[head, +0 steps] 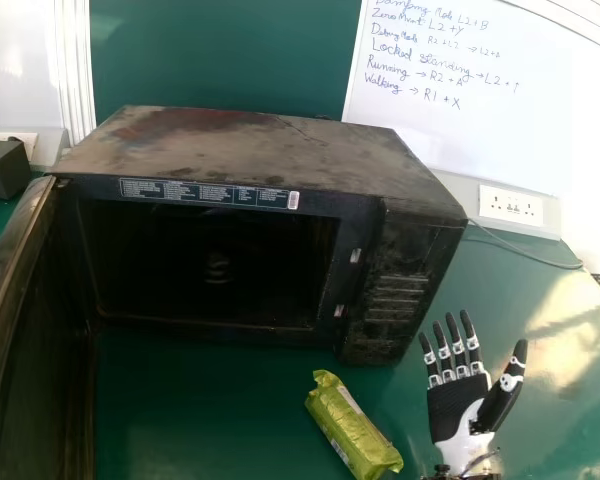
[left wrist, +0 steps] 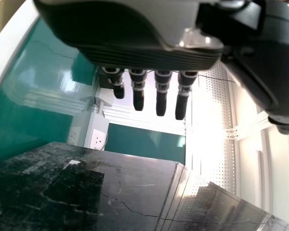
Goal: Put biscuit inside oven
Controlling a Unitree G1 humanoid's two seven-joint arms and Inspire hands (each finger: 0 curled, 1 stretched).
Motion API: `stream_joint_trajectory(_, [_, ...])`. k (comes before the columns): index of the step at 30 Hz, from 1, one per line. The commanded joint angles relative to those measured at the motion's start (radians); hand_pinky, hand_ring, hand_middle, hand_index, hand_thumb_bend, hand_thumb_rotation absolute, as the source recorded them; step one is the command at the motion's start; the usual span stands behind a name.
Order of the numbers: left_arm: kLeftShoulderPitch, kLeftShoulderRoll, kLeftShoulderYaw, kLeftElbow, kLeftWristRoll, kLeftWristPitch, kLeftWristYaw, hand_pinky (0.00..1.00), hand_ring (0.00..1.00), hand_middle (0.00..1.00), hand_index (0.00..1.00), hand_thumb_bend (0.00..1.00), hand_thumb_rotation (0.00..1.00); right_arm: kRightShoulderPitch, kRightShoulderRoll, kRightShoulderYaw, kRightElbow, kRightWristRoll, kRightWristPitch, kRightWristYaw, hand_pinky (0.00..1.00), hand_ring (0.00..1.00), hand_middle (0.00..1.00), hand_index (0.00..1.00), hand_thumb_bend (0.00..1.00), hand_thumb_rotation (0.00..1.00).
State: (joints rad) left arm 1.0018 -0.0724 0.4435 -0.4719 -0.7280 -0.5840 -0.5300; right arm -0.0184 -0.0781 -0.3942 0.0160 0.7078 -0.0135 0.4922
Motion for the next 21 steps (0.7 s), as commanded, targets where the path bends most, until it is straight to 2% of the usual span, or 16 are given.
stream_joint_trajectory(1, [0.01,-0.021,-0.007,-0.016,-0.005,0.002,0.007,1.0,0.97,0.97,0.92,0.74,0.77,-0.001,0.0,-0.001,-0.01,0.002,0.001,-0.01,0.99,1.0,1.0,1.0,0.91,0.98])
stream_joint_trajectory(6, [0.004,-0.02,-0.004,-0.008,-0.005,-0.004,0.004,1.0,0.97,0.97,0.92,0.73,0.79,-0.003,-0.002,0.001,-0.005,0.0,-0.01,0.002,0.99,1.0,1.0,1.0,0.91,0.99])
stream_joint_trajectory(9, [0.002,-0.018,-0.002,-0.005,-0.005,-0.006,0.003,1.0,0.98,0.98,0.94,0.73,0.85,-0.006,-0.01,0.004,0.005,-0.009,-0.026,0.028,0.98,1.0,1.0,1.0,0.9,0.99])
stream_joint_trajectory(15, [0.004,-0.017,-0.003,-0.003,-0.002,-0.006,0.001,1.0,0.96,0.97,0.93,0.76,0.87,-0.003,-0.04,0.014,0.025,-0.093,-0.083,0.036,0.98,1.0,1.0,1.0,0.9,0.99])
stream_joint_trajectory(17, [0.005,-0.018,-0.003,-0.003,-0.001,-0.007,0.001,1.0,0.96,0.97,0.94,0.78,0.82,0.002,-0.066,0.023,0.016,-0.147,-0.104,0.029,0.97,1.0,1.0,1.0,0.91,0.98])
stream_joint_trajectory(18, [0.005,-0.018,-0.003,-0.003,-0.001,-0.007,0.001,0.99,0.96,0.97,0.93,0.81,0.76,0.004,-0.08,0.028,0.011,-0.183,-0.122,0.021,0.98,1.0,1.0,1.0,0.91,0.98])
stream_joint_trajectory(21, [0.006,-0.02,-0.006,-0.005,-0.005,-0.006,-0.001,0.95,0.94,0.95,0.9,0.87,0.71,0.008,-0.125,0.043,0.004,-0.291,-0.191,0.014,0.98,1.0,1.0,1.0,0.91,0.98])
